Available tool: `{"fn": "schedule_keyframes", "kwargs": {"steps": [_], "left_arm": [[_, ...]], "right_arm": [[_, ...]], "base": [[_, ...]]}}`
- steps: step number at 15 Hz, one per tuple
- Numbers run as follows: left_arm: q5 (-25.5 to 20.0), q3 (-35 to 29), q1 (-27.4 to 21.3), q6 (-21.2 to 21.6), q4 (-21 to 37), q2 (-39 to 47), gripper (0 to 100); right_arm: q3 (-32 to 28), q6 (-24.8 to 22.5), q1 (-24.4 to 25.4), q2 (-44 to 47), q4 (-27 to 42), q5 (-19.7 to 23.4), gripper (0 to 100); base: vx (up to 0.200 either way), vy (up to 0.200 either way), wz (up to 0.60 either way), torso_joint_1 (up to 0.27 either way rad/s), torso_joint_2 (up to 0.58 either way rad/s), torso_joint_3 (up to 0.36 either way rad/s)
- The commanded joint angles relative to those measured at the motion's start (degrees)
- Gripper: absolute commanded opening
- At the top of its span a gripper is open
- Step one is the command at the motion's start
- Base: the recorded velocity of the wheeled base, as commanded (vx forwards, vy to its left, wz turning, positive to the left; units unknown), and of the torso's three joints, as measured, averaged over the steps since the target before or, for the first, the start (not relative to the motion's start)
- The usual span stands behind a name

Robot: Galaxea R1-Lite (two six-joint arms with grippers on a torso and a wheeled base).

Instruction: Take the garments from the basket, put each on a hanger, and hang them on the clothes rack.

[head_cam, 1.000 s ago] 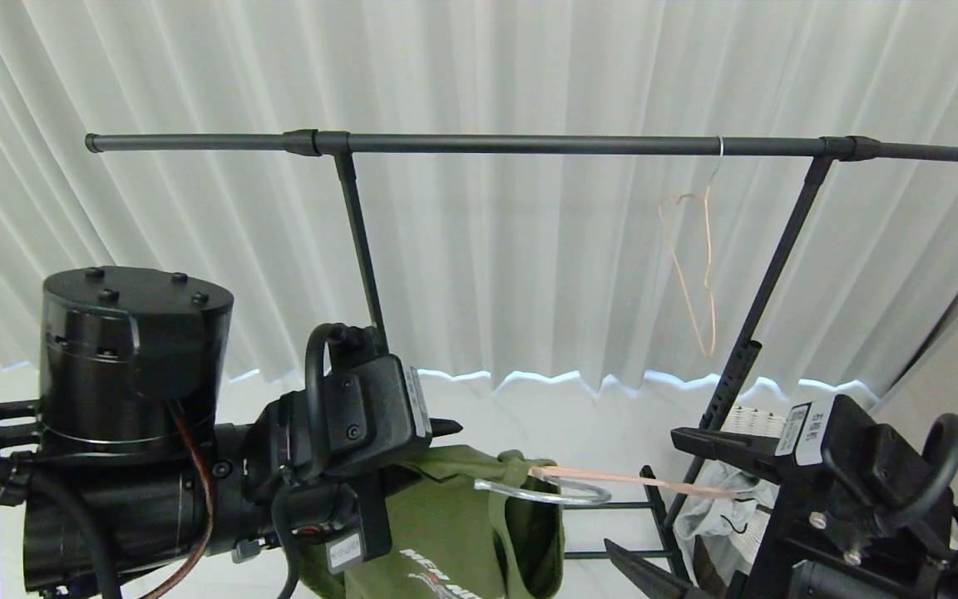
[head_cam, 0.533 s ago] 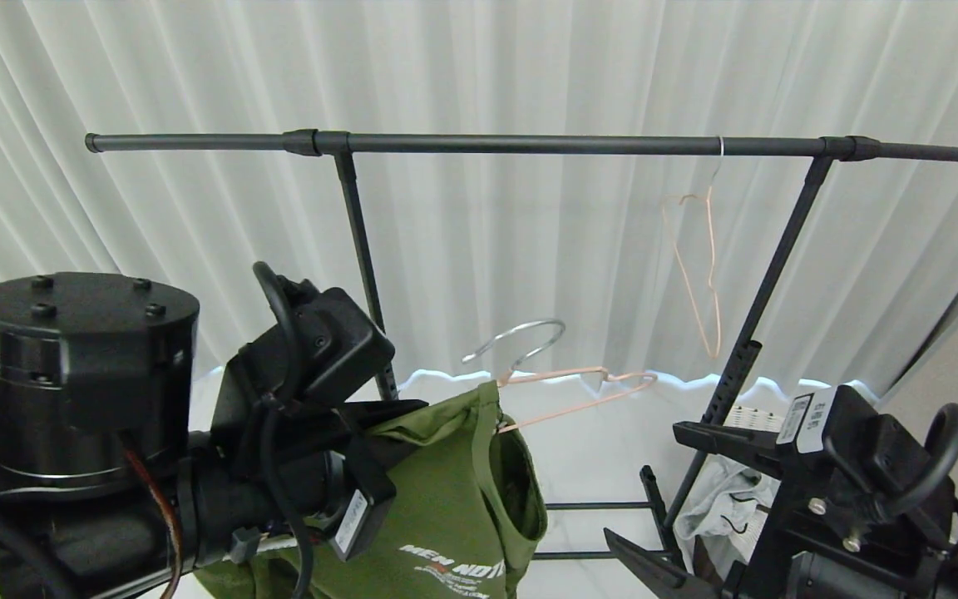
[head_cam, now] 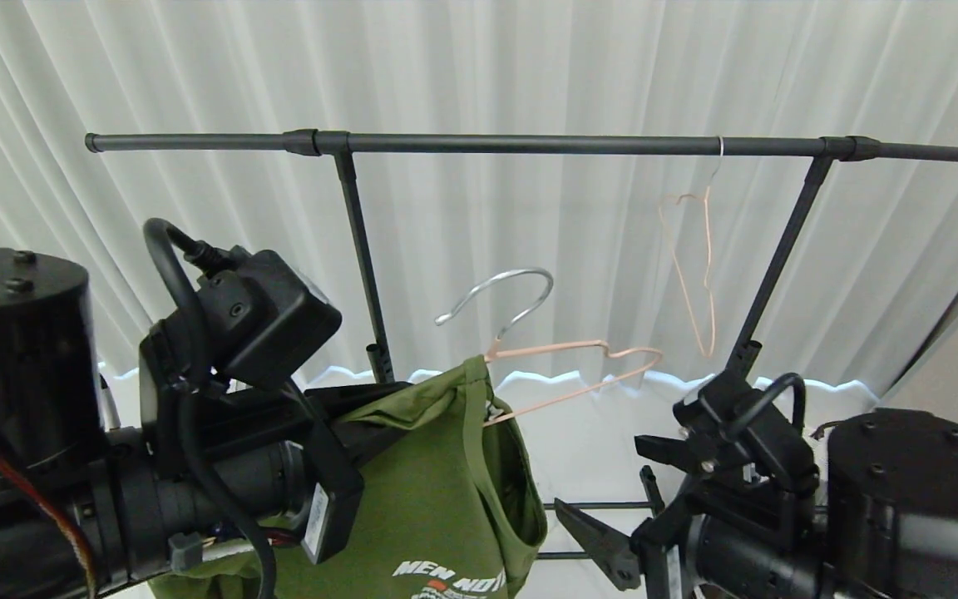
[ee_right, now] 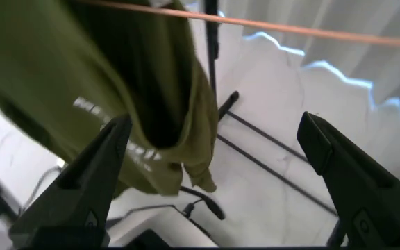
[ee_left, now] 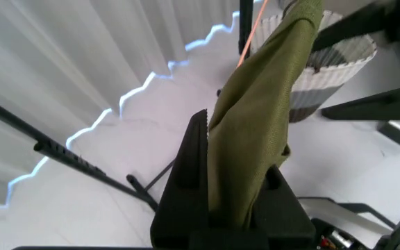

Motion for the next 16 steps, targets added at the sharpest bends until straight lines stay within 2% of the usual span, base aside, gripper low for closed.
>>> {"fn": "schedule_keyframes", "kwargs": {"steps": [1,7,10,13,16], "left_arm": [[0.0,-0.3,-0.5,-0.7,-0.1,-1.5,0],[0.0,-1.6,-2.6,-1.7,-0.1,-1.8,0],[0.0,-2.3,-2.6,-1.7,-0.1,-1.8,0],[0.2,-2.3,-2.5,-1.7,-0.1,-1.8,0],[0.6,-0.9,-2.2,-1.5,-0.1,-2.1,0]], "right_arm": [[-4.0,3.7,0.0,7.7,0.0,-2.6,100],[-4.4,5.9,0.0,11.6,0.0,-4.4,100],[-3.1,6.1,-0.7,12.7,0.0,-6.8,100],[-0.8,6.7,-3.5,12.8,0.0,-7.9,100],[-0.1,6.3,-9.8,12.5,0.0,-10.3,100]], "base": [[0.000,0.000,0.00,0.000,0.00,0.000],[0.000,0.000,0.00,0.000,0.00,0.000],[0.000,0.000,0.00,0.000,0.00,0.000],[0.000,0.000,0.00,0.000,0.00,0.000],[0.000,0.000,0.00,0.000,0.00,0.000]]}}
